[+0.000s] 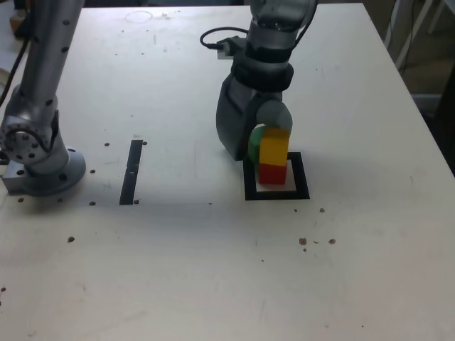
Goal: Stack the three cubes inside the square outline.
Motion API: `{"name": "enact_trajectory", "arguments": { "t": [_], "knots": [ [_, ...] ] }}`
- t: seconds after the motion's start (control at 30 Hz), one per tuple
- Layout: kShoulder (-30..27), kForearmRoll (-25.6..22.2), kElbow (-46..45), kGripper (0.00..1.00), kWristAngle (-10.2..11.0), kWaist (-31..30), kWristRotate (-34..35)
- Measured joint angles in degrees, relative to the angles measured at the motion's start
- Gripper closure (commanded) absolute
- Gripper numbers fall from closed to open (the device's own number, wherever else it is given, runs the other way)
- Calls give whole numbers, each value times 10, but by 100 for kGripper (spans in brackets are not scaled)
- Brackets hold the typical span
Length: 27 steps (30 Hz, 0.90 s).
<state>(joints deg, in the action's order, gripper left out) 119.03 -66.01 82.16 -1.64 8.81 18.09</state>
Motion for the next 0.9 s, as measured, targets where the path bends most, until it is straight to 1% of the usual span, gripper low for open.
{"name": "enact_trajectory", "arguments": {
  "t": [0.1,0.17,0.3,0.4,0.57,0.63,0.77,0.83,0.9],
  "knots": [
    [1,1,0,42,0,0,0],
    [1,3,1,48,0,0,0],
    [1,16,3,62,8,0,0],
    [1,30,3,68,17,0,0],
    [0,37,4,77,26,0,0],
    [-1,38,4,79,35,1,1],
    [-11,30,6,81,60,8,2],
    [-24,13,15,81,74,13,0],
    [-37,-15,33,81,84,21,-11]
  ]
}}
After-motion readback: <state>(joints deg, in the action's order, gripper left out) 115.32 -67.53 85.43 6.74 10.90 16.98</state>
